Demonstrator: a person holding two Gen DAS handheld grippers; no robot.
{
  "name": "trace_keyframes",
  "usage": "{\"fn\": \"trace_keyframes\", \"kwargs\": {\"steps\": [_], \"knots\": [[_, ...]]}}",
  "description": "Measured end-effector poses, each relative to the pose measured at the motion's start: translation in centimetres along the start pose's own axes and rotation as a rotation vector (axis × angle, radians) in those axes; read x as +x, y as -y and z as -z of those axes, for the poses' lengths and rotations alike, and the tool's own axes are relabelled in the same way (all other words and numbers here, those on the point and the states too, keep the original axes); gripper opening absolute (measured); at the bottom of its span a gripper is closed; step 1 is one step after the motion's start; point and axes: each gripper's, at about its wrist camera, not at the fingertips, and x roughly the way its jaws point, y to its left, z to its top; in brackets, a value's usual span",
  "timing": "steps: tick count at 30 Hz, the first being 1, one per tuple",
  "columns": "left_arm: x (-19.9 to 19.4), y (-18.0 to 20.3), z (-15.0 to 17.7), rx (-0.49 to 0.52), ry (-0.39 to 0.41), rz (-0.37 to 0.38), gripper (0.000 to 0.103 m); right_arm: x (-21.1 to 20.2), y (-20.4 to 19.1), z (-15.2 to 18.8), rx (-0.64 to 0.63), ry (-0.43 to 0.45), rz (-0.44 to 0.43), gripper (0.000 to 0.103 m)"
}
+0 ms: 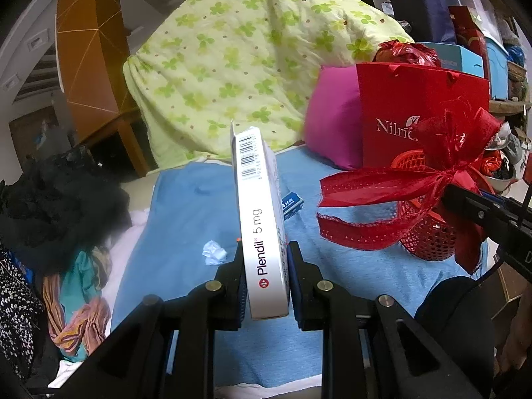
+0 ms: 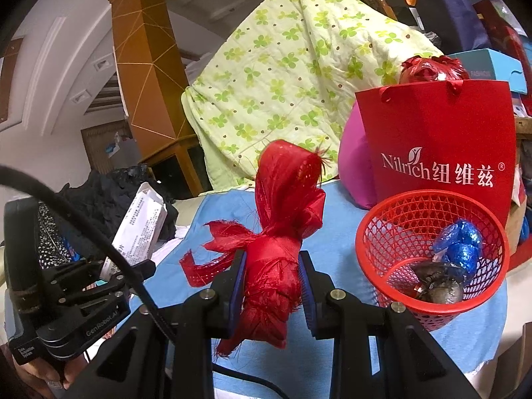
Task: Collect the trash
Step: 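Bring the red ribbon over the red basket with the right tool while the left carries the Plendil box there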
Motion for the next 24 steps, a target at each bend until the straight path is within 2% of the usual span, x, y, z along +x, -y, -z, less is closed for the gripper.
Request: {"fn": "trace_keyframes", "kwargs": {"steps": [24], "knots": [[0.0, 2.0, -0.3, 0.046, -0.001, 0.037, 0.023, -1.5, 1.4, 0.0, 0.032, 0.020, 0.023, 0.032]]}}
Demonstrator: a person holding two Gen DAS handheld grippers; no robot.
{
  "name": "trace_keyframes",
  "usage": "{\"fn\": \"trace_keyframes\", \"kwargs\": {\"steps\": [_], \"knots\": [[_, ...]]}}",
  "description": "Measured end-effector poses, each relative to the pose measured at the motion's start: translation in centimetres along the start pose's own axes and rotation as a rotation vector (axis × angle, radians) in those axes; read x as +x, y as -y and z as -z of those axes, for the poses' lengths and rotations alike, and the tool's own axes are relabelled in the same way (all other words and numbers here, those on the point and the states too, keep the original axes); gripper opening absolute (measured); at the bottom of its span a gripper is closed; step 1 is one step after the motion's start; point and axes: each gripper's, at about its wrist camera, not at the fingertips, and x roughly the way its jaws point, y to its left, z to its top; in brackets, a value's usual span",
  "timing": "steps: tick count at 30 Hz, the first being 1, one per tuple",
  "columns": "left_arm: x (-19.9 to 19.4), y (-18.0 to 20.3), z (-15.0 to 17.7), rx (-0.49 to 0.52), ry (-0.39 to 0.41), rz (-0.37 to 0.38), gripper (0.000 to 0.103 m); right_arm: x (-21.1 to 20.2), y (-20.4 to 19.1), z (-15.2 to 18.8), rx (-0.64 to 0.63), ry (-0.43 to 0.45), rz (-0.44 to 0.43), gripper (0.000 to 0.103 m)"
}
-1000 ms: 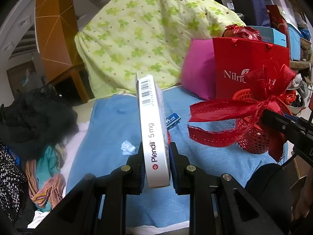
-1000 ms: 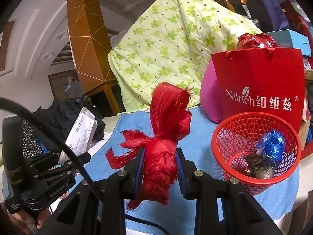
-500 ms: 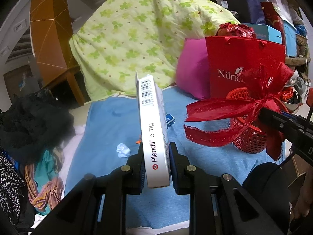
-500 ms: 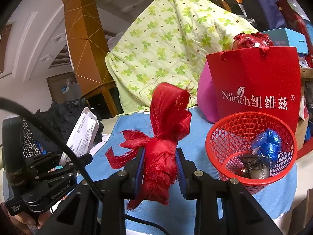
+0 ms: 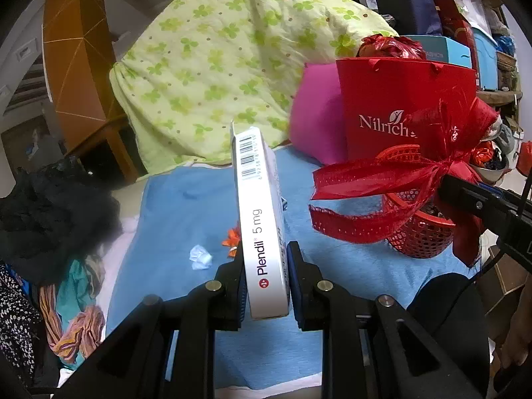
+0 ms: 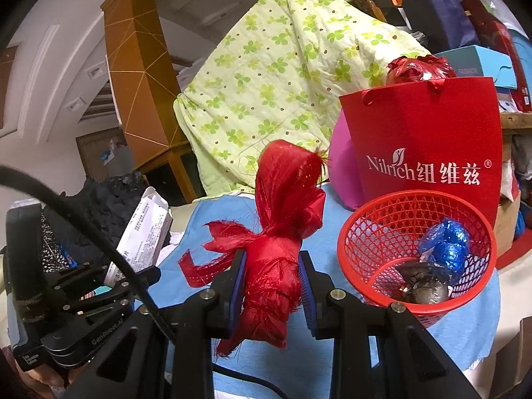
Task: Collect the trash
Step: 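Bring the red ribbon over the red basket with the right tool while the left carries the Plendil box there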
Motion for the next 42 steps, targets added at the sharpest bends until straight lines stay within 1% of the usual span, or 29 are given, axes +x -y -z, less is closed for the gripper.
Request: {"fn": "trace_keyframes", "kwargs": {"steps": [18, 42], "knots": [[0.2, 2.2, -0.6, 0.027, -0.002, 0.034, 0.023, -1.2, 1.6, -0.2, 0.025, 0.009, 0.030, 0.033], [0.3, 5.7, -1.8, 0.085, 0.009, 0.081, 0.023, -2.6, 5.1, -0.9, 0.079, 0.034, 0.076, 0.033]]}}
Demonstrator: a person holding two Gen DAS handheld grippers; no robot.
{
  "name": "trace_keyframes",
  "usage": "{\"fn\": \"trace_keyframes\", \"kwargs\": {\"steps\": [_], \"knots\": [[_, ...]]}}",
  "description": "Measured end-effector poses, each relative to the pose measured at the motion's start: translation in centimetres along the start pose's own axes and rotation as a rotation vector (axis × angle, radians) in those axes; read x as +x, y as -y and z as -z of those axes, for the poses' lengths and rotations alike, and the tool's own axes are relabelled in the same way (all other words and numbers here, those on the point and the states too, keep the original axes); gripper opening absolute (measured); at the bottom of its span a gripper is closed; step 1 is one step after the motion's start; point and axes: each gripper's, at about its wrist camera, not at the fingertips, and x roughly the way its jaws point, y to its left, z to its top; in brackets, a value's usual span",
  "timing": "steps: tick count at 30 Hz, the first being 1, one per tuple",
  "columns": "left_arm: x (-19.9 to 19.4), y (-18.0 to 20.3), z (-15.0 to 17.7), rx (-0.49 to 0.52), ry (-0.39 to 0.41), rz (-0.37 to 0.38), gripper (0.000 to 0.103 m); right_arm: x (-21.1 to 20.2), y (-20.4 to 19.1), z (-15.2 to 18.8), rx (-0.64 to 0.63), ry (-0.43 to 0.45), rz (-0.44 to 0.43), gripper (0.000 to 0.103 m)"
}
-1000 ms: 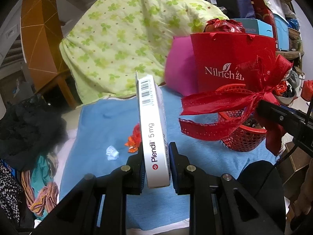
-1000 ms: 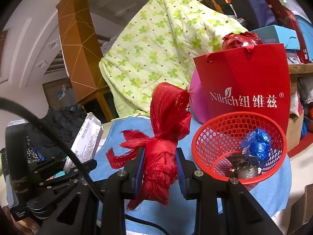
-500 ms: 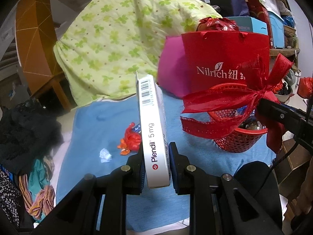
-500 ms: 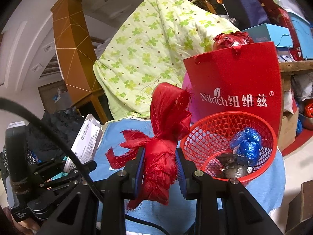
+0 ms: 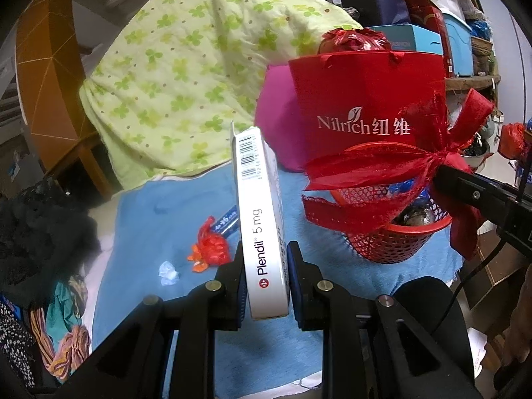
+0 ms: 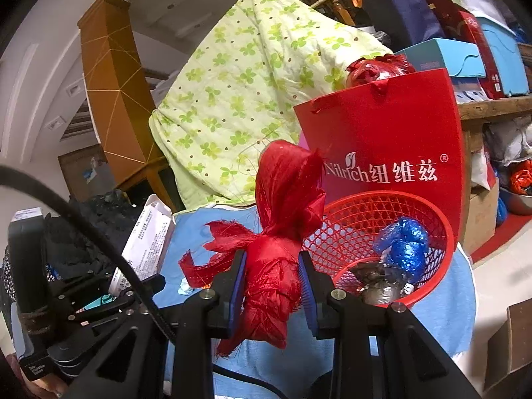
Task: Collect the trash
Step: 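Bring the red ribbon over the red basket with the right tool while the left carries the Plendil box there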
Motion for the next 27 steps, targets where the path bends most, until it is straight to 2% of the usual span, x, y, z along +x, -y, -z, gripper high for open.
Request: {"fn": "trace_keyframes", "kwargs": {"steps": [22, 27], "knots": [[1.0, 3.4, -2.1, 0.066, -0.003, 0.064, 0.023, -1.3, 2.9, -1.5, 0.036, 0.041, 0.047, 0.034], [1.5, 4.3, -2.7, 0.074, -0.006, 0.119, 0.023, -2.0, 4.4, -2.0, 0.051, 0.061, 0.083, 0.034]]}}
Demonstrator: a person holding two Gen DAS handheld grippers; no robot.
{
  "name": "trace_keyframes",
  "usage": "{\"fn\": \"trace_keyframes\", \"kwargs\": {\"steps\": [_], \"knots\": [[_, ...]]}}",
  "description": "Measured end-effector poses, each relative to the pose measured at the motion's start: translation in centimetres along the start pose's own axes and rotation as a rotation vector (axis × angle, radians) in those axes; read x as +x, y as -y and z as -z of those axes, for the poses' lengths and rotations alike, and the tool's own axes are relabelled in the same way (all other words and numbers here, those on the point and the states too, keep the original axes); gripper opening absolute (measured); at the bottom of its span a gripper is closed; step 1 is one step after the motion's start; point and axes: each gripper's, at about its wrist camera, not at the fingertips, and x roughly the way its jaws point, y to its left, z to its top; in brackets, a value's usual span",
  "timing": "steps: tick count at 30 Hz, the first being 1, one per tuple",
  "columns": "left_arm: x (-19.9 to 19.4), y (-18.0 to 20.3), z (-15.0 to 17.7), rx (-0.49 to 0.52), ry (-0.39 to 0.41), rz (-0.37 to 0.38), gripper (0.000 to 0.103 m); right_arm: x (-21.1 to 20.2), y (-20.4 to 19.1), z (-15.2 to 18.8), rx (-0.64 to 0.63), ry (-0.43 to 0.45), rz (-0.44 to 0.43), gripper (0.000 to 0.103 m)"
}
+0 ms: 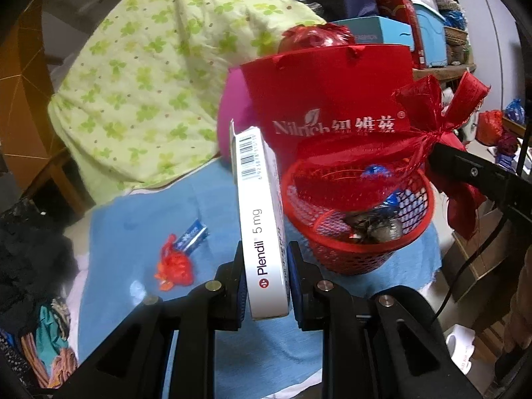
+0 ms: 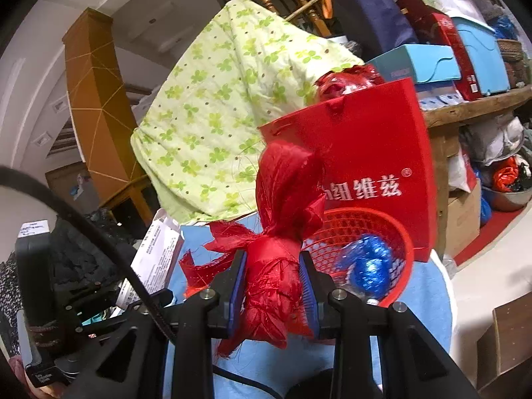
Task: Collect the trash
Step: 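Open the left tool to drop the Plendil box into the basket while the right releases the ribbon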
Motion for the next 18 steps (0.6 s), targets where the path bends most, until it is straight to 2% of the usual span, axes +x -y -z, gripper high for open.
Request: {"fn": "trace_keyframes", "kwargs": {"steps": [11, 18], "knots": [[2.9, 1.2, -2.3, -0.033, -0.031, 0.204, 0.023, 0.0, 5.4, -2.2, 0.102, 0.021, 0.056, 0.034], [5.7, 1.9, -3.9, -0.076, -0.062, 0.320, 0.023, 1.5, 8.2, -3.2, 0.175, 0.013, 0.073, 0.034]]}}
